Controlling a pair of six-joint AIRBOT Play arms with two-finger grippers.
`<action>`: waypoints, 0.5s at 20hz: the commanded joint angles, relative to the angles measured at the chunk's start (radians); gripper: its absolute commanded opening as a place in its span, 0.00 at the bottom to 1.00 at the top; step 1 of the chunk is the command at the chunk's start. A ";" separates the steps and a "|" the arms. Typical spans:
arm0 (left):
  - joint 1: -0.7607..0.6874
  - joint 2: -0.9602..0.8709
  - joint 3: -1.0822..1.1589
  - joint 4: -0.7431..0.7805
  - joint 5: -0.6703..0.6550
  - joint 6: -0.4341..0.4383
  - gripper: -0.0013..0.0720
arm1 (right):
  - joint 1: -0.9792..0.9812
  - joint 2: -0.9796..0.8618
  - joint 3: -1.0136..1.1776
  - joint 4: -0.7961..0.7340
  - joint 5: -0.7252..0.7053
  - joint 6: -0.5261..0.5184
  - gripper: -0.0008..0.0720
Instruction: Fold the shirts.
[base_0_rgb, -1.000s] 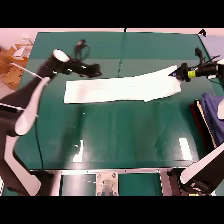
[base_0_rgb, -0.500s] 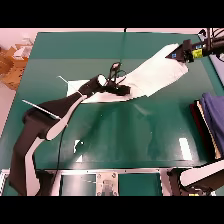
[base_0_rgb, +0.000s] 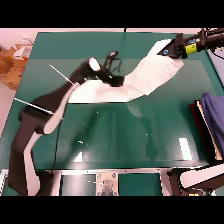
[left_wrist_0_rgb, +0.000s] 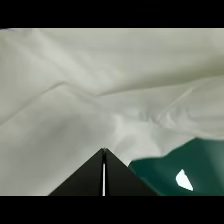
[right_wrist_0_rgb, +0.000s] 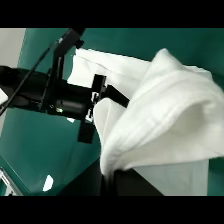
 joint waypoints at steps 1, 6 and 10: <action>0.158 0.090 0.080 0.221 -0.291 -0.022 0.05 | 0.096 0.002 0.000 0.000 -0.091 0.081 0.03; 0.366 0.241 0.035 0.262 -0.298 -0.019 0.05 | 0.421 -0.069 -0.003 -0.145 -0.437 0.226 0.03; 0.432 0.257 0.034 0.257 -0.351 0.031 0.05 | 0.722 -0.256 -0.002 -0.144 -0.822 0.297 0.03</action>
